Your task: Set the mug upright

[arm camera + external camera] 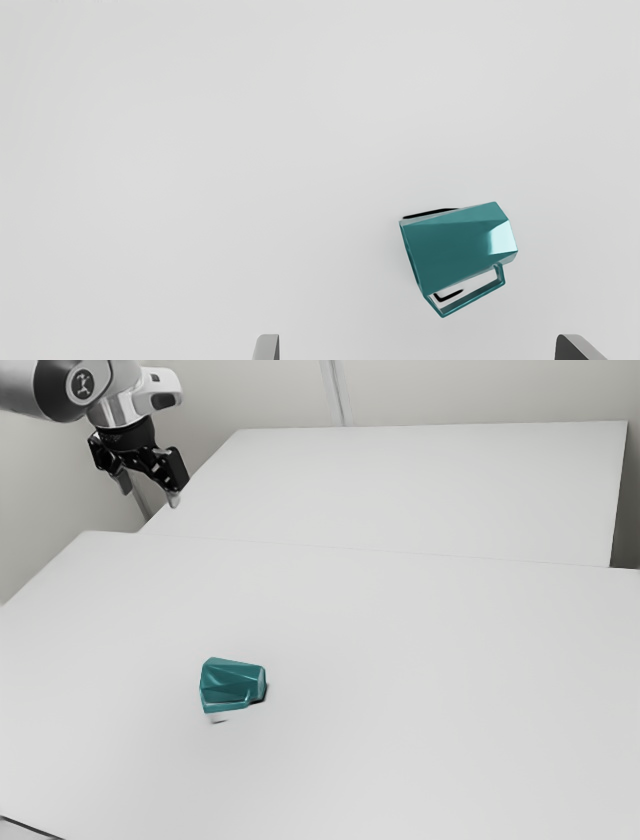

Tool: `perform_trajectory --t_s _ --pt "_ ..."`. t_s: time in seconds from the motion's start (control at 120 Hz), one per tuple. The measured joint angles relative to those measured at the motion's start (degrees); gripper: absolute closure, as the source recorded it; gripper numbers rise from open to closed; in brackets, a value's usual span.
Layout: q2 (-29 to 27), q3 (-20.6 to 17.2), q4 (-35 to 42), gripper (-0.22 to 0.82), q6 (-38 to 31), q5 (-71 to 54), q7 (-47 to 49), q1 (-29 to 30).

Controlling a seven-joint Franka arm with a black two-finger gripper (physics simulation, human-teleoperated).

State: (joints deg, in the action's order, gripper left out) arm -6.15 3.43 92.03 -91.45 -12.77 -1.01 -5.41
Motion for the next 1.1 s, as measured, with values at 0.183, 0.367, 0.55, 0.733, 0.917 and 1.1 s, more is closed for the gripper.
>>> perform_trajectory --t_s 0.183,0.367,0.55,0.733,0.917,1.1 --pt "0.0 0.0 0.4 0.0 -0.3 0.0 -0.2 0.1" --pt "0.2 0.0 2.3 0.0 -1.4 0.0 -0.4 0.8" --pt "1.3 0.3 5.6 0.0 -2.9 8.7 -0.5 7.5" --pt "4.0 0.4 13.5 0.0 -3.7 24.0 -0.5 19.9" --pt "10.7 0.5 16.3 0.0 -4.1 35.7 -0.7 29.2" --pt "16.2 0.5 19.8 0.0 -4.3 45.6 -0.8 25.8"
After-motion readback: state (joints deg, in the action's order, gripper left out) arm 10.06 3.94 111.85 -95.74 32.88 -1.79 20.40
